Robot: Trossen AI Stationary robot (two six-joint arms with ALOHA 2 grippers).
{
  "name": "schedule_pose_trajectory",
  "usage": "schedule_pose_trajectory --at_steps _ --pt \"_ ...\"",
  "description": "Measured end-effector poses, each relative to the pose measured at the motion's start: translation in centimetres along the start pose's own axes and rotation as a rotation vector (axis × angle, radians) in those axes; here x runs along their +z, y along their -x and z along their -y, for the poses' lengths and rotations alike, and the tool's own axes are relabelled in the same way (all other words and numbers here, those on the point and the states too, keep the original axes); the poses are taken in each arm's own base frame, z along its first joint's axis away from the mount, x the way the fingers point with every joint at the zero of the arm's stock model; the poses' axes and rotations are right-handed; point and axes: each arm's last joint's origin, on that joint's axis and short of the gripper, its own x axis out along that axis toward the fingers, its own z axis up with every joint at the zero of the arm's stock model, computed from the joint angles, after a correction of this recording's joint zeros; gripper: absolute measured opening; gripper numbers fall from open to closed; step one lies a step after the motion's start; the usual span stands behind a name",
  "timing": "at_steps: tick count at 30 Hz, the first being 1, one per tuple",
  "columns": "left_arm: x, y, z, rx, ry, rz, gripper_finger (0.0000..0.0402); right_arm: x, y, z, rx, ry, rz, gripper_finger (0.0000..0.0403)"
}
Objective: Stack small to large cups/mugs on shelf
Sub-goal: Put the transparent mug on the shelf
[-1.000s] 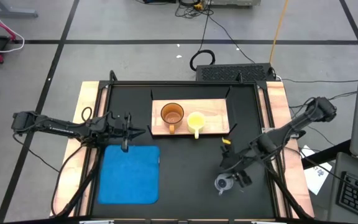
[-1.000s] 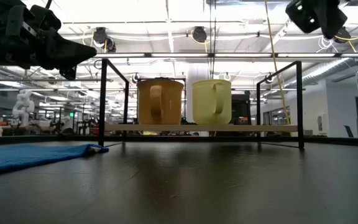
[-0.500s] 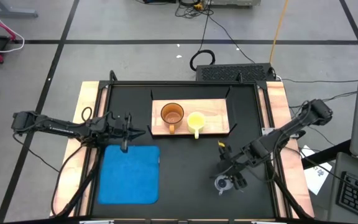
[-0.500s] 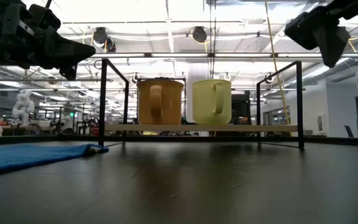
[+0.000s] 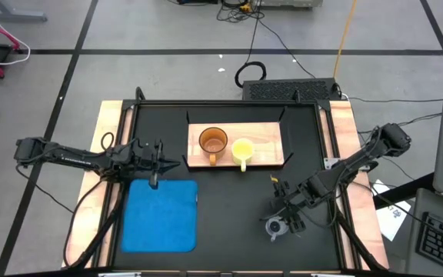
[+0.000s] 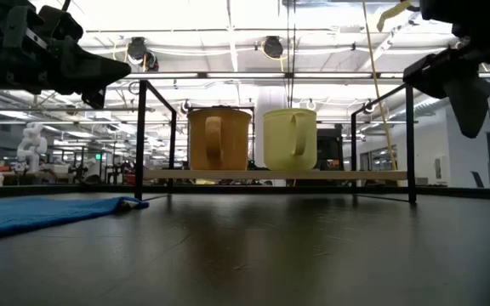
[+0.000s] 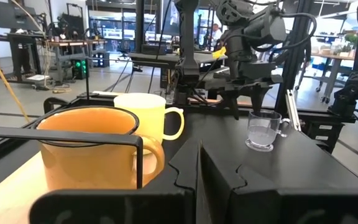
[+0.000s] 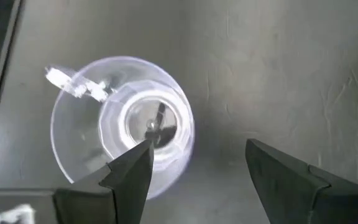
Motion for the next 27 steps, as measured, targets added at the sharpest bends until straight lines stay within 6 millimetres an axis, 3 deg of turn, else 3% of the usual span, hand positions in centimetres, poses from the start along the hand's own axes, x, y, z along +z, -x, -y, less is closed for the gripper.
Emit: schedule_pose_trajectory --at_steps 12,27 --pt "0.05 -0.01 0.01 -0.001 -0.002 0.005 0.0021 0.04 -0.17 0.00 0.011 0.010 0.017 0.0245" --pt "0.06 -0.01 -0.01 0.000 -0.001 0.005 0.0021 0.27 -0.16 -0.07 0.020 0.019 0.040 0.0161"
